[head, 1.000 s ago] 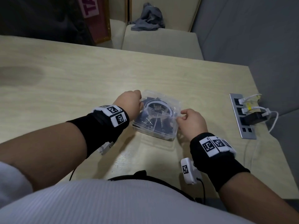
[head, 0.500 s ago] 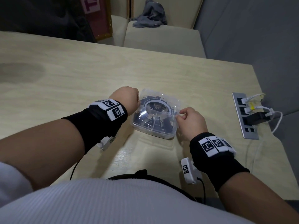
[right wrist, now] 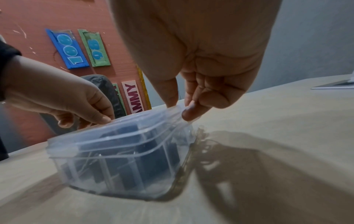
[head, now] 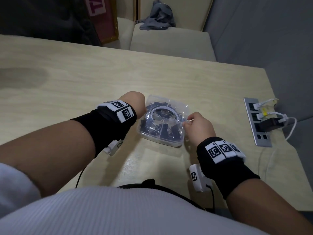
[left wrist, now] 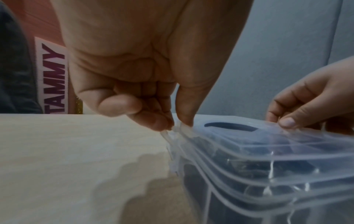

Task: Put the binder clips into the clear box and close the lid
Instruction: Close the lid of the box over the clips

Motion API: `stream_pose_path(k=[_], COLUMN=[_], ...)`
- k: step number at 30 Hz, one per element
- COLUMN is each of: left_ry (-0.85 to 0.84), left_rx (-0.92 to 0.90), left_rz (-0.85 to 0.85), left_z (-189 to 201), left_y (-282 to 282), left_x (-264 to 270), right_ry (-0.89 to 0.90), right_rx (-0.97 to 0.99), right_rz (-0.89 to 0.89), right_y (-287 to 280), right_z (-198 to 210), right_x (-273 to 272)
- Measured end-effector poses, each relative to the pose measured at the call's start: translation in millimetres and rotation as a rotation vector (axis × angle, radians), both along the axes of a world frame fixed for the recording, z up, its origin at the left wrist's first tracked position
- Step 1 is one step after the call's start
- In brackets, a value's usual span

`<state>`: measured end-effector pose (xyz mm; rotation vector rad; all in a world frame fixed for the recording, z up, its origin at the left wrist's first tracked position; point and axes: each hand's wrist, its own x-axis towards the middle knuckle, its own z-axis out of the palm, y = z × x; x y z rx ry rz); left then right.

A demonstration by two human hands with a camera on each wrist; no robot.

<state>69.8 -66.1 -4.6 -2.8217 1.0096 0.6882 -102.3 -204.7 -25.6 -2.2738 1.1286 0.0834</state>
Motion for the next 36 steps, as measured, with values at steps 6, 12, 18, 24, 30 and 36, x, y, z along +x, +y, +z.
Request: stream_pose_path(k=[6,12,18,24,30,36], left_ry=[0.081,0.302,0.343,0.251,0.101,0.100], left_rx=[-0.126,-0.082,-0.053,-0.059,-0.005,0.017], left_rz=[0.145,0.270,0.262,0.224,0.131,0.122], left_z=[3.2,6.3,11.7,8.1,8.7,7.3], left_y=[3.5,5.2,1.6,2.3,-3.0,-5.3], left_x=[0.5,3.3,1.9,4.1,-0.5,-1.1], right_ry=[-0.004,0.080,0.091,0.084,0.080,0.072], right_rx=[0.010,0.031,0.113,0.094,0.046,-0.023], right_rz=[-0.007,-0.023,-0.086,-0.075,-0.078,-0.060], right_y=[-1.7,-7.0,-5.3,-1.3,-2.2,-4.4], right_z=[2.0,9.3,9.5,5.8,4.0,3.9], right_x=[0.9,2.3,6.5,9.3,10.3,12.2])
